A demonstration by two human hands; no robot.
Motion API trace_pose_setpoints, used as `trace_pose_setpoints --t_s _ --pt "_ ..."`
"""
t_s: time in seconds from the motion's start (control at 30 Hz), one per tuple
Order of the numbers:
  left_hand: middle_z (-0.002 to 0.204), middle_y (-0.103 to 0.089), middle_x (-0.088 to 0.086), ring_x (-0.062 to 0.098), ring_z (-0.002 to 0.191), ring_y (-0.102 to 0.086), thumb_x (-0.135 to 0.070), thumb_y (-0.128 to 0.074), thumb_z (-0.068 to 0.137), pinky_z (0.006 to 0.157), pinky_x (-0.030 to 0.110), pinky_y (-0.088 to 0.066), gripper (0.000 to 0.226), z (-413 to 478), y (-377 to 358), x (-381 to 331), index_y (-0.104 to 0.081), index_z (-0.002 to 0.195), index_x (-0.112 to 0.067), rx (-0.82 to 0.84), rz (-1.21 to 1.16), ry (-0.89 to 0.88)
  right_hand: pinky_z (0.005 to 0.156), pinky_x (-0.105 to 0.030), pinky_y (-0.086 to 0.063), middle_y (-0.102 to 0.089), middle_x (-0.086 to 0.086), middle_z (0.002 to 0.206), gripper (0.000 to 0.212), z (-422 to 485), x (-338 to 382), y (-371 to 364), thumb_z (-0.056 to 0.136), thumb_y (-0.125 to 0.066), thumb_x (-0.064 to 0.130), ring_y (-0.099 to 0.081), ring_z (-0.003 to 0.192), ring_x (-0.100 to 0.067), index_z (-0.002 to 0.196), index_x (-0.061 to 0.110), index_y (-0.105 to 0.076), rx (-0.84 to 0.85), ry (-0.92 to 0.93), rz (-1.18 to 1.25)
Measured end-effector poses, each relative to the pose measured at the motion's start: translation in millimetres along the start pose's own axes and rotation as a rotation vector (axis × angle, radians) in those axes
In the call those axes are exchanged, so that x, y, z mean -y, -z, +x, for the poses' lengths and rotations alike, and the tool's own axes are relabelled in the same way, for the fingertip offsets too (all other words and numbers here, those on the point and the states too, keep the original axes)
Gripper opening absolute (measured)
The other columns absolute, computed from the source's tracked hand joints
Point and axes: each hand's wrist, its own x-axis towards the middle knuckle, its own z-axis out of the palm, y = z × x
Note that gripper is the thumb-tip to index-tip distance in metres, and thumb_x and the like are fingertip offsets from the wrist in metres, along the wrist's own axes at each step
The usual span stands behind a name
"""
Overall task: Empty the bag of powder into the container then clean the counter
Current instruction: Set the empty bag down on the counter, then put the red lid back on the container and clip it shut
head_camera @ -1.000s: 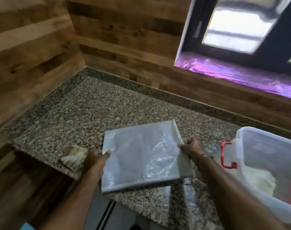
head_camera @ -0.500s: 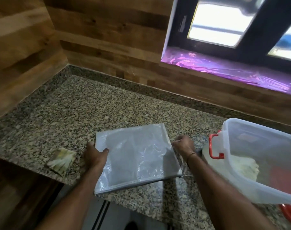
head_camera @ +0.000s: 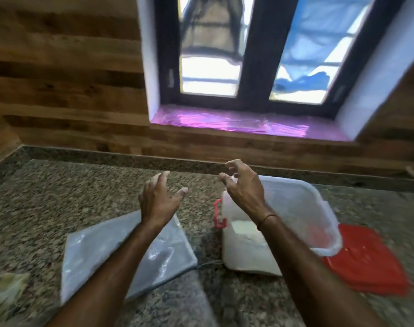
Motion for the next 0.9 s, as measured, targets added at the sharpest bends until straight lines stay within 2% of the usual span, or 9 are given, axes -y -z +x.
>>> trace_pose_setpoints --t_s 0.1,0.2,0.33,0.43,0.53,0.63,0.7,0.83,0.9 --pt "0.154 -0.047 0.007 0.028 0.145 -0.037 -0.066 -0.062 0.088 0.116 0.050 -0.027 0.077 -14.1 -29.3 -76.7 -0.046 0.150 -0.023 -0.015 0.017 -0.138 0.086 -0.035 -0.056 -0.070 0.002 0.120 0.034 -1.9 -45.0 65.9 0.091 -0.069 0.041 -0.065 0.111 -0.017 0.121 0.026 -0.065 -0.116 0.007 -0.064" --pt "0.156 -0.047 0.006 0.027 0.147 -0.036 -0.069 -0.059 0.088 0.119 0.051 -0.027 0.078 -38.9 -69.7 -155.7 -0.045 0.151 -0.025 -0.022 -0.034 -0.243 0.095 -0.041 -0.055 -0.068 -0.002 0.128 0.041 -7.8 -104.5 128.0 0.090 -0.068 0.043 -0.063 0.118 -0.023 0.126 0.023 -0.066 -0.208 0.003 -0.098" --pt "0.164 -0.037 0.003 0.024 0.152 -0.031 -0.071 -0.058 0.088 0.121 0.053 -0.026 0.084 -81.4 -138.9 -254.6 -0.037 0.157 -0.027 0.083 -0.036 -0.322 0.097 -0.044 -0.053 -0.065 -0.010 0.130 0.051 -22.3 -206.4 201.1 0.088 -0.067 0.049 -0.061 0.119 -0.034 0.131 0.022 -0.062 -0.173 -0.182 -0.167" --pt "0.170 -0.022 0.007 0.025 0.157 -0.018 -0.081 -0.050 0.081 0.123 0.056 -0.021 0.101 -109.3 -194.3 -303.8 -0.026 0.162 -0.025 0.221 -0.002 -0.352 0.098 -0.046 -0.051 -0.060 -0.014 0.135 0.060 -42.6 -284.7 238.1 0.089 -0.065 0.053 -0.058 0.123 -0.037 0.139 0.020 -0.055 -0.097 -0.359 -0.221" --pt "0.173 0.000 0.007 0.025 0.160 -0.002 -0.084 -0.043 0.081 0.125 0.060 -0.013 0.110 -131.0 -238.1 -328.7 -0.010 0.165 -0.021 0.353 0.113 -0.350 0.098 -0.046 -0.049 -0.055 -0.014 0.138 0.065 -66.5 -351.9 261.8 0.093 -0.060 0.056 -0.054 0.126 -0.036 0.144 0.019 -0.047 0.025 -0.504 -0.270" --pt "0.172 0.014 0.006 0.026 0.160 0.006 -0.079 -0.049 0.087 0.126 0.060 -0.009 0.111 -136.8 -258.5 -333.3 -0.001 0.165 -0.015 0.336 0.219 -0.344 0.102 -0.051 -0.044 -0.052 -0.015 0.144 0.071 -82.8 -405.4 269.6 0.091 -0.061 0.059 -0.050 0.131 -0.037 0.146 0.018 -0.043 0.119 -0.627 -0.318" --pt "0.171 0.017 0.009 0.026 0.160 0.006 -0.076 -0.051 0.088 0.126 0.057 -0.008 0.113 -134.6 -264.3 -332.9 0.002 0.165 -0.012 0.308 0.227 -0.307 0.101 -0.051 -0.045 -0.052 -0.014 0.142 0.075 -90.6 -434.6 268.7 0.086 -0.065 0.063 -0.051 0.128 -0.035 0.144 0.020 -0.043 0.180 -0.711 -0.330" --pt "0.171 0.016 0.011 0.025 0.160 0.008 -0.069 -0.057 0.090 0.127 0.055 -0.010 0.114 -135.4 -270.5 -335.5 0.005 0.164 -0.009 0.298 0.256 -0.301 0.081 -0.040 -0.049 -0.056 -0.014 0.125 0.084 -114.7 -480.3 257.3 0.075 -0.075 0.066 -0.057 0.103 -0.029 0.138 0.022 -0.042 0.232 -0.897 -0.262" --pt "0.171 0.016 0.011 0.023 0.160 0.007 -0.065 -0.060 0.091 0.128 0.054 -0.010 0.114 -137.2 -272.8 -337.0 0.007 0.164 -0.009 0.301 0.261 -0.300 0.091 -0.046 -0.051 -0.050 -0.018 0.133 0.100 -124.0 -490.3 248.5 0.070 -0.079 0.065 -0.055 0.113 -0.035 0.147 0.023 -0.032 0.228 -0.935 -0.240"
